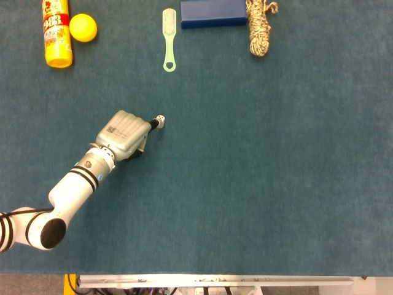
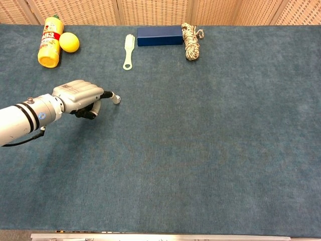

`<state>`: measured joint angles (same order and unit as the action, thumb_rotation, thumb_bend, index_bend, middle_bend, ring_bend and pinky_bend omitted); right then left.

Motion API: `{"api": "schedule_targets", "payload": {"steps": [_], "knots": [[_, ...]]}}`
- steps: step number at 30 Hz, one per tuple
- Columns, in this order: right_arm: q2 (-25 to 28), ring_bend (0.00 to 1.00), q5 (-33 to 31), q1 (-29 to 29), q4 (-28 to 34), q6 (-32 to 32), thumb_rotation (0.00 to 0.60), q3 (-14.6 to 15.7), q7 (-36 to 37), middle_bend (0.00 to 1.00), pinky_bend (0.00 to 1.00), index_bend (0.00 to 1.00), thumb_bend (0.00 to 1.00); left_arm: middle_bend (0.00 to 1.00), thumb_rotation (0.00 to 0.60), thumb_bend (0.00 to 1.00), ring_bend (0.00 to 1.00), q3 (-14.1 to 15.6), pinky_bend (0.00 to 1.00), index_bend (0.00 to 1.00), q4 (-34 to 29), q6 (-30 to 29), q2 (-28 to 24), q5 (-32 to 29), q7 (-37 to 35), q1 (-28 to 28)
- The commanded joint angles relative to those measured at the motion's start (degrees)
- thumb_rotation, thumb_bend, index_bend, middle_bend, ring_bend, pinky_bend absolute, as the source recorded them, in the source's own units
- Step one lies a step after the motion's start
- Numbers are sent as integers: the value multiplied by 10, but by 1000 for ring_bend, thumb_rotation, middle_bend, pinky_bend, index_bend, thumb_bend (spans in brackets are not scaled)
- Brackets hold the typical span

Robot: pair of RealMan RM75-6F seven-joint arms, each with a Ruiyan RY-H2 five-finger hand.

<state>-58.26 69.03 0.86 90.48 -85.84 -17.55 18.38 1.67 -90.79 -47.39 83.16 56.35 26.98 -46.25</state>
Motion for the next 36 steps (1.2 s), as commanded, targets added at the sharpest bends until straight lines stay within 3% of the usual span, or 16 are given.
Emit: {"api": "schedule_targets", "payload": {"steps": [1,20,27,31,33,36], "knots": [[0,189,0,0,0,1,600,0,0,293,288,312,0,1000,600,1000,842,-1,804,202,3,-1,2,-2,5,-2],[2,189,-1,0,0,2,600,0,3,293,288,313,0,1000,600,1000,843,-10,804,196,10,-6,10,-16,30,-13],[4,189,0,-3,2,-2,600,-1,5,293,288,313,0,991,600,1000,818,2,804,195,-30,-51,-15,12,30,12],[4,189,2,-4,4,-4,600,1,4,293,288,313,0,775,600,989,695,14,758,175,-59,-99,-41,50,21,41],[4,189,3,-4,5,-4,600,1,2,293,288,313,0,688,600,906,645,18,723,163,-70,-128,-51,73,16,58],[3,189,4,-4,6,-4,600,3,-3,293,288,313,0,535,600,691,533,23,675,146,-84,-169,-65,103,5,83]]}}
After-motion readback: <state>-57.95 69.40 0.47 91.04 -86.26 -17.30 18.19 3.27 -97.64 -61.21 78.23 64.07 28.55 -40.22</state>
